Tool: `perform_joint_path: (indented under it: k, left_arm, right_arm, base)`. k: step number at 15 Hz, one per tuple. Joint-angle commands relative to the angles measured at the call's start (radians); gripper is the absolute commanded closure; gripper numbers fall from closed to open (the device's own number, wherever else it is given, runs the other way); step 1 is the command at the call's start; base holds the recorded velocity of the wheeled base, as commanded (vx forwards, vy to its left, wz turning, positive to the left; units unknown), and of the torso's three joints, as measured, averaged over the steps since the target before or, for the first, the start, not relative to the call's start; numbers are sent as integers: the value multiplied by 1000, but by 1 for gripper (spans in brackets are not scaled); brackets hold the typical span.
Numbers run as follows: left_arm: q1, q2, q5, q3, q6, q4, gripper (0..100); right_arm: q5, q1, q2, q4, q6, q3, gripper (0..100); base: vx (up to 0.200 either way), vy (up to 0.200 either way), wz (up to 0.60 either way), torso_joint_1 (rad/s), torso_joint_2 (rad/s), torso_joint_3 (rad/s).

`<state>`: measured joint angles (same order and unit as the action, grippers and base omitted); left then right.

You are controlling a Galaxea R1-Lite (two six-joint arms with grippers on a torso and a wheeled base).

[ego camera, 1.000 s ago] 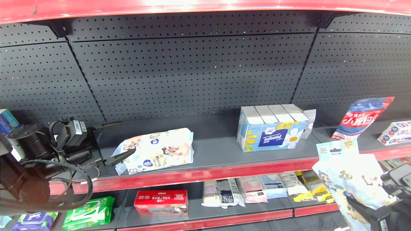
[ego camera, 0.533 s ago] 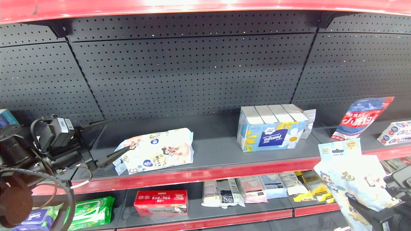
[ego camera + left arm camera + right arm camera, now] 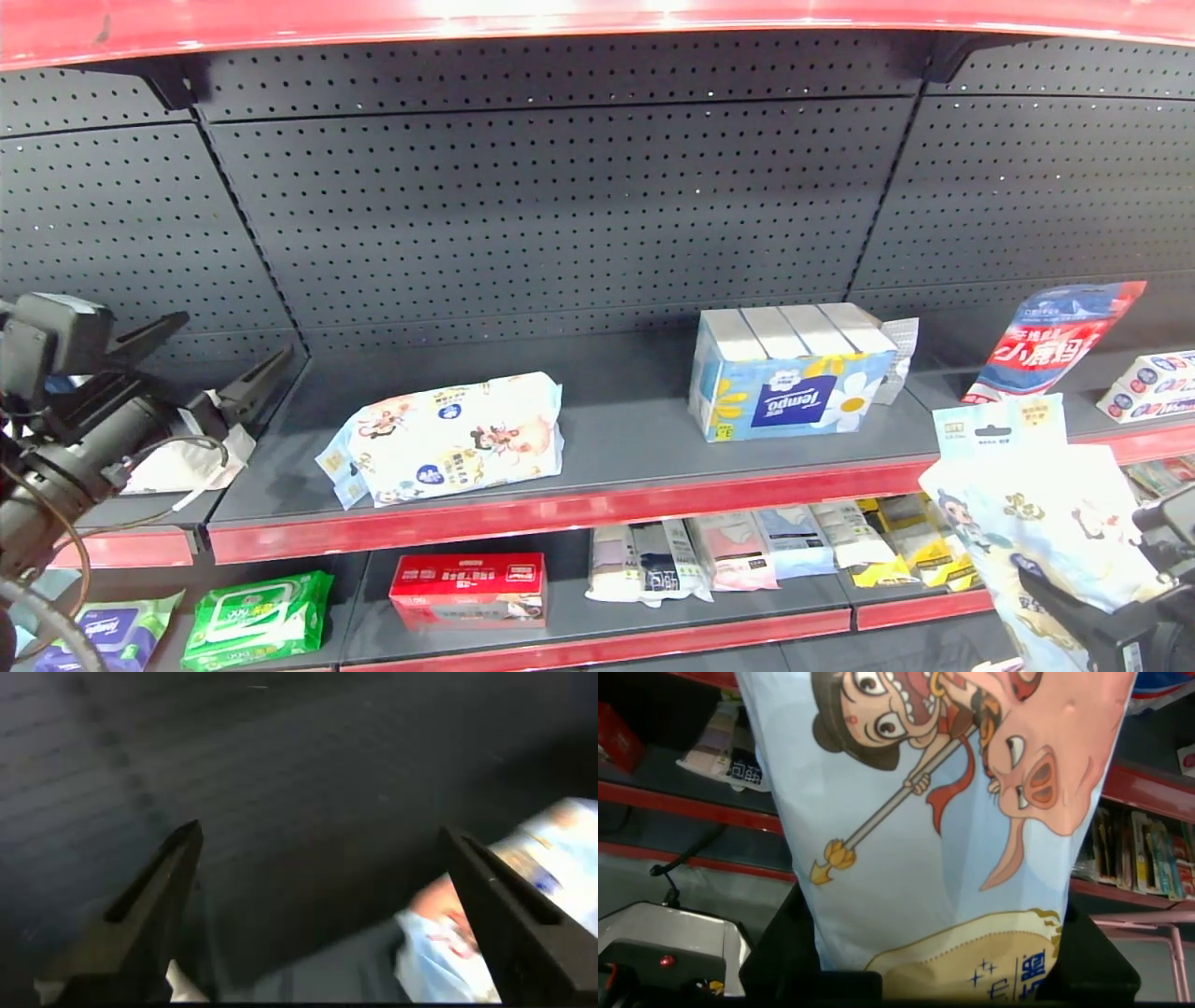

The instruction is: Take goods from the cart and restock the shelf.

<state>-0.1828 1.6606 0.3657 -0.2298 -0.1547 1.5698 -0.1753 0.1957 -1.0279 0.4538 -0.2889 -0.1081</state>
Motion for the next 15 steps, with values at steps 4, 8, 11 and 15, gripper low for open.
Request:
perform_joint_path:
  k: [4,8,11,15]
  left_arm:
    - [51,-337,-37,230,69,-137,0]
    - [157,-703,70,66,72,-708,0]
    - [172,-1052,85,-168,86,-1475,0]
    - [152,-1161,-139,-155,75,-1542,0]
  right_arm:
    - [4,1,98,0,-1,8,100]
    - [2,2,189,-4,-6,-2,100]
    - [-10,1,238,-6,-38,-71,100]
    - [-4,1,244,-6,-47,-113,100]
  base:
    - [0,0,0,0,0,0]
    - [0,0,0,0,0,0]
    - [0,0,0,0,0,0]
    - [0,0,0,0,0,0]
